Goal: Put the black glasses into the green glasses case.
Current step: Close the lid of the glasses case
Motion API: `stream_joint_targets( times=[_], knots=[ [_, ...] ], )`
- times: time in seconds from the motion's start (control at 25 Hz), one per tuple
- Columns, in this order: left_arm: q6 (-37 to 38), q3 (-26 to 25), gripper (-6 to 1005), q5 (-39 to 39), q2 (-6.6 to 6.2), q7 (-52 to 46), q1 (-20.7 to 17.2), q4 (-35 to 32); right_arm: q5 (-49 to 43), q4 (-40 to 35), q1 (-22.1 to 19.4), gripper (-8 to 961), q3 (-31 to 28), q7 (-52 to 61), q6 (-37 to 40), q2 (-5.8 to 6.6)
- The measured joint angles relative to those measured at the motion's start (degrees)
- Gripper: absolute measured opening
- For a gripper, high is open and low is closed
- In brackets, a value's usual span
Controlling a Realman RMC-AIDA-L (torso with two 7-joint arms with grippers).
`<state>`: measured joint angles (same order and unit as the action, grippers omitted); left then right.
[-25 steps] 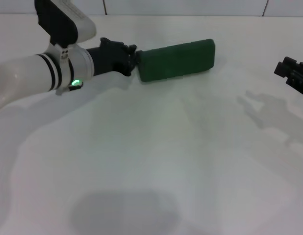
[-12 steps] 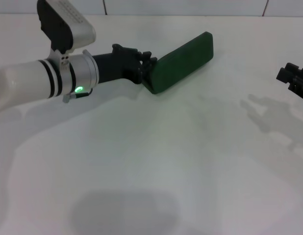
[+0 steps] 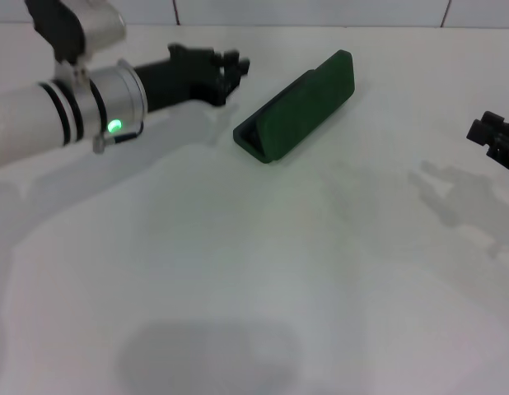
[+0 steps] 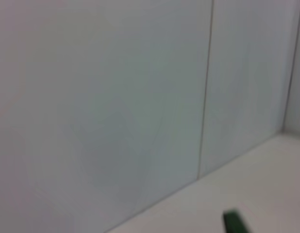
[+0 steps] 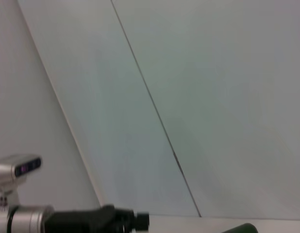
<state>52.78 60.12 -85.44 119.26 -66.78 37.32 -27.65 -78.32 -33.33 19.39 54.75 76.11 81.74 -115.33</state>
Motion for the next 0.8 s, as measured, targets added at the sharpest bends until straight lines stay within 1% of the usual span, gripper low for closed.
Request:
stream_joint_targets(
  times=[0.08, 0.16, 0.32, 0.48, 0.64, 0.8],
  knots=[
    [2.9, 0.6, 231, -0.1, -0.77, -7.2, 0.3, -2.6, 0.0, 0.0, -0.2, 274, 0.0, 0.0, 0.0, 0.01],
    [4.0, 0.9, 232, -0.8, -0.77, -9.6, 0.6, -3.4, 0.0, 0.3, -0.3, 274, 0.0, 0.0, -0.1, 0.02],
    [4.7, 3.2, 236, -3.5, 0.22, -13.3, 2.3, -4.1, 0.0, 1.3, -0.3, 274, 0.0, -0.1, -0.6, 0.06],
    [4.3, 8.8, 239, -3.9, 0.32, -16.7, 4.6, -4.1, 0.0, 2.2, -0.2, 274, -0.1, -0.2, -0.7, 0.27],
    [3.2, 9.9, 242, -4.1, 0.31, -17.7, 5.7, -4.1, -0.1, 2.3, -0.4, 274, -0.1, -0.6, -0.8, 0.28],
    [2.8, 9.9, 349, -5.4, 0.11, -17.8, 6.0, -4.3, -0.1, 2.8, -0.6, 274, -0.2, -0.8, -0.8, 0.25]
  ],
)
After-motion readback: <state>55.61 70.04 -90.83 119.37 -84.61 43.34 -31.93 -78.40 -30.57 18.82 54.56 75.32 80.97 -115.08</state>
